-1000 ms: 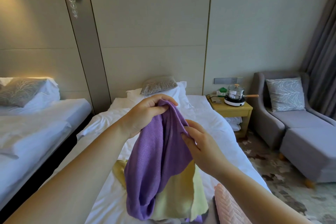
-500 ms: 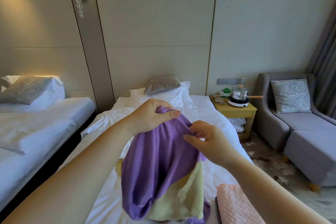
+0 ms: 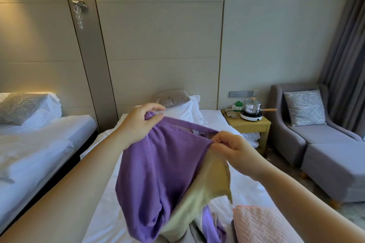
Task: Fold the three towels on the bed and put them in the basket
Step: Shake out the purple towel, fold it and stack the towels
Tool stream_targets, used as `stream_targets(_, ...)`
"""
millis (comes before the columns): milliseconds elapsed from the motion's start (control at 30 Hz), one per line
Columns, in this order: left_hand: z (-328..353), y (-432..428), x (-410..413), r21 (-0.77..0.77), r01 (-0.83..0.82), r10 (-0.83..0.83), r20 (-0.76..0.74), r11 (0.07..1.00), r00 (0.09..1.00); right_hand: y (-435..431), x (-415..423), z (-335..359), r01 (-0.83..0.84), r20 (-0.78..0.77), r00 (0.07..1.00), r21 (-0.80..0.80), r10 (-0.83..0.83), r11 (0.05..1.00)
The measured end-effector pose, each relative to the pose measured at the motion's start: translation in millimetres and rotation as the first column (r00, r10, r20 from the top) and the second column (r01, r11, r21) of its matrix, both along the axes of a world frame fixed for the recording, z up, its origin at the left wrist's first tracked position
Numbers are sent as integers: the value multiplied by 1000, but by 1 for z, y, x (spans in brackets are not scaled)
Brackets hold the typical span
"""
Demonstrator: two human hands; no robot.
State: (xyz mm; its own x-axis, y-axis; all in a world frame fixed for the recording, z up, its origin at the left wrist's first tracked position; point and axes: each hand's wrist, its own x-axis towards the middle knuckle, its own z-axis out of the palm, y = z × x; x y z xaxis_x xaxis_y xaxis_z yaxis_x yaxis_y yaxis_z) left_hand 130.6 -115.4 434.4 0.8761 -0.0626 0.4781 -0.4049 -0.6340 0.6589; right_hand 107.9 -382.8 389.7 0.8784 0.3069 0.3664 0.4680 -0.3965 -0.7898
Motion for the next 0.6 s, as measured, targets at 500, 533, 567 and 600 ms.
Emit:
stream_targets(500, -45, -56, -25, -142, 409, -433, -341, 901, 835, 6, -7, -9, -156, 2, 988, -99, 157, 983)
stream_targets(533, -44, -57, -25, -174, 380, -416, -310, 909, 855, 4, -9, -13, -147, -13, 989, -97, 146, 984)
stream_targets(567, -43, -57, -25, -204, 346, -393, -279, 916, 876, 2, -12, -18, -127, -47, 991, -101, 122, 987)
stream_targets(600, -42, -56, -24, -239, 311, -368, -256, 920, 894, -1, -13, -24, -92, -83, 993, -110, 83, 990)
